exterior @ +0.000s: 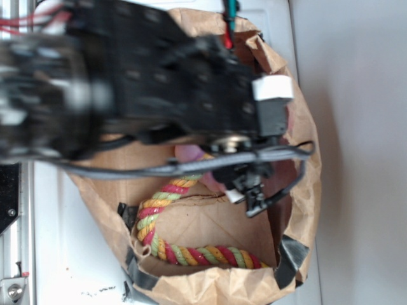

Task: Grab the rock.

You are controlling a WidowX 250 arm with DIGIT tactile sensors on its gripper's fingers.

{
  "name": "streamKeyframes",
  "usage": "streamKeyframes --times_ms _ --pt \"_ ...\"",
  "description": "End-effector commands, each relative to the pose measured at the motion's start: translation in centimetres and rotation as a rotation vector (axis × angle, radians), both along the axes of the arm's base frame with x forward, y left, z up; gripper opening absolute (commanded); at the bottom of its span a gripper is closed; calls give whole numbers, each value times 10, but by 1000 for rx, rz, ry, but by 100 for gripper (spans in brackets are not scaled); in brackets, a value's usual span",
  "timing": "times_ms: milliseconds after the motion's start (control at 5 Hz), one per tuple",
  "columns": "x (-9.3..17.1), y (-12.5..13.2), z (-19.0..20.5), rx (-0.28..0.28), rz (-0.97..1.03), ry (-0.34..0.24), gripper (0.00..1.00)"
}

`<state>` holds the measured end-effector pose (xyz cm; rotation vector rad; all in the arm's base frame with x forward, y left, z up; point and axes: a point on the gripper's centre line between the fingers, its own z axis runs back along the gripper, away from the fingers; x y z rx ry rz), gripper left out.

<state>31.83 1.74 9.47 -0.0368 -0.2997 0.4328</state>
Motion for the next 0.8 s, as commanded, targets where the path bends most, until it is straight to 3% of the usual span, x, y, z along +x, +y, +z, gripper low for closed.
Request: streamKeyframes --times_ms 0,200,600 --pt "17 -9 13 11 -11 -149 100" --pt "25 -11 10 2 1 -184 100" --pt "28 -7 -3 59 34 -206 100"
